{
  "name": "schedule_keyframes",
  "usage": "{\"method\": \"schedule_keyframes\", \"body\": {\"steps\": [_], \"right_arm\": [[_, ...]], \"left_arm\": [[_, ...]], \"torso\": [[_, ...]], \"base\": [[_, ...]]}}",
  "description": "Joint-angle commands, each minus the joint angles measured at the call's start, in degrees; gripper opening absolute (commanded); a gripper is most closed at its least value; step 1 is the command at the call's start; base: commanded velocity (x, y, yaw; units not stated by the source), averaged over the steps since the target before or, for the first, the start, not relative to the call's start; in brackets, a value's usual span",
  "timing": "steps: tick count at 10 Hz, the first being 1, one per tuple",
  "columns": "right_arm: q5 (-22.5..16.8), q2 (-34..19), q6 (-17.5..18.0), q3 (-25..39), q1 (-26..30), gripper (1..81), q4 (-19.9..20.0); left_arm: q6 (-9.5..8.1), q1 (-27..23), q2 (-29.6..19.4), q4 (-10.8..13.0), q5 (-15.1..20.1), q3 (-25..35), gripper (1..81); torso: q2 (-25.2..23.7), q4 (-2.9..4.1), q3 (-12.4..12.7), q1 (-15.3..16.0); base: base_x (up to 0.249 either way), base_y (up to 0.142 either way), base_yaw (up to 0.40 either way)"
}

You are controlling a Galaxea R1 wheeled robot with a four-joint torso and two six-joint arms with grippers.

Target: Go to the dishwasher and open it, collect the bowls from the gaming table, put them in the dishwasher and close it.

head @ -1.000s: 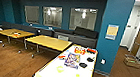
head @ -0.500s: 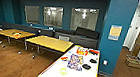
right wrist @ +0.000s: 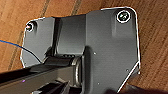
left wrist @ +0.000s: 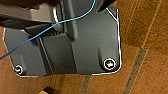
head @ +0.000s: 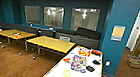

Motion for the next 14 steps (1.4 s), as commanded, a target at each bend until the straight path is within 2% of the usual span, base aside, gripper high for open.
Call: {"method": "schedule_keyframes", "body": {"steps": [1,14], "right_arm": [[-3.0,-0.1,-0.1,0.0,3.5,81.1,-0.1],[-3.0,-0.1,-0.1,0.0,3.5,81.1,0.0]], "left_arm": [[-0.01,-3.1,-0.3,-0.2,2.9,-0.1,81.1],[-0.01,-3.1,-0.5,-0.2,2.9,-0.1,81.1]], "torso": [[0.0,0.00,0.0,0.0],[0.0,0.00,0.0,0.0]], "base": [[0.086,0.122,0.000],[0.087,0.115,0.000]]}}
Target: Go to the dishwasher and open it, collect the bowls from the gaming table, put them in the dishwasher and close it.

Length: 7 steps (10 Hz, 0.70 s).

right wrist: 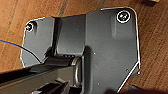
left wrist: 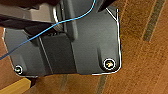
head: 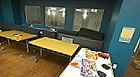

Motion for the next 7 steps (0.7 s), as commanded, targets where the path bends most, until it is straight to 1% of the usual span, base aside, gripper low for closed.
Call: {"method": "schedule_keyframes", "body": {"steps": [1,3,6,7], "right_arm": [[-3.0,0.0,-0.1,0.0,3.4,81.1,-0.1],[-3.0,0.0,-0.1,0.0,3.4,81.1,-0.1],[-3.0,0.0,-0.1,0.0,3.3,81.1,0.0],[-3.0,0.0,-0.1,0.0,3.3,81.1,0.0]], "left_arm": [[-0.01,-3.1,-0.5,-0.2,2.9,-0.1,81.1],[-0.01,-3.1,-0.3,-0.2,2.9,-0.1,81.1],[-0.01,-3.1,-0.5,-0.2,2.9,-0.1,81.1],[-0.01,-3.1,-0.5,-0.2,2.9,-0.1,81.1]], "torso": [[0.0,0.00,0.0,0.0],[0.0,0.00,0.0,0.0],[0.0,0.00,0.0,0.0],[0.0,0.00,0.0,0.0]], "base": [[0.087,0.103,0.000],[0.087,0.092,0.000],[0.083,0.000,0.000],[0.000,0.000,0.000]]}}
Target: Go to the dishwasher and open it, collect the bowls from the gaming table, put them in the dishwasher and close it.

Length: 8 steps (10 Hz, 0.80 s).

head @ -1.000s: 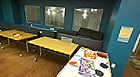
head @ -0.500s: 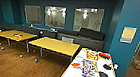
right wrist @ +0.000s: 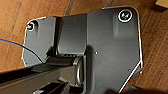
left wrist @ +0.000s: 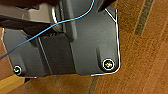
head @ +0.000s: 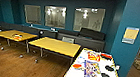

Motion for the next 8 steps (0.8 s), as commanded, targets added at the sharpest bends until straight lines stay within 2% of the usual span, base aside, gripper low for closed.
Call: {"method": "schedule_keyframes", "body": {"steps": [1,8], "right_arm": [[-3.1,-0.4,-0.1,0.0,3.2,81.1,0.0],[-3.1,-0.4,-0.1,0.0,3.1,81.1,0.0]], "left_arm": [[0.01,-3.0,-0.2,-0.2,2.9,0.0,81.1],[0.01,-2.9,-0.3,0.3,2.9,0.0,81.1]], "torso": [[0.0,0.00,0.0,0.0],[0.0,0.00,0.0,0.0]], "base": [[0.000,0.000,0.000],[0.000,0.000,-0.016]]}}
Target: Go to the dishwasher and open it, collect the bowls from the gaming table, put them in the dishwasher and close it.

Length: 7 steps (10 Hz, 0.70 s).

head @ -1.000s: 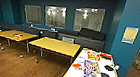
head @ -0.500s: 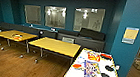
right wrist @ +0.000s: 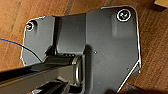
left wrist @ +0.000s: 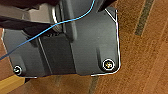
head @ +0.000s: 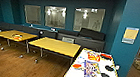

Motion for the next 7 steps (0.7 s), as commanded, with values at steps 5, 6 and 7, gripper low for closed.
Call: {"method": "schedule_keyframes", "body": {"steps": [5,6,7], "right_arm": [[-3.0,-0.1,-0.1,0.0,3.4,81.1,0.0],[-3.0,-0.1,-0.1,0.0,3.5,81.1,0.0],[-3.0,0.0,-0.1,0.0,3.5,81.1,0.0]], "left_arm": [[-0.08,-3.2,-0.6,0.1,3.0,0.1,81.1],[-0.08,-3.2,-0.6,0.1,3.0,0.0,81.1],[-0.08,-3.3,-0.7,0.1,3.0,0.0,81.1]], "torso": [[0.0,0.00,0.0,0.0],[0.0,0.00,0.0,0.0],[0.0,0.00,0.0,0.0]], "base": [[0.000,0.000,-0.319],[0.000,0.000,-0.358],[0.000,0.000,-0.360]]}}
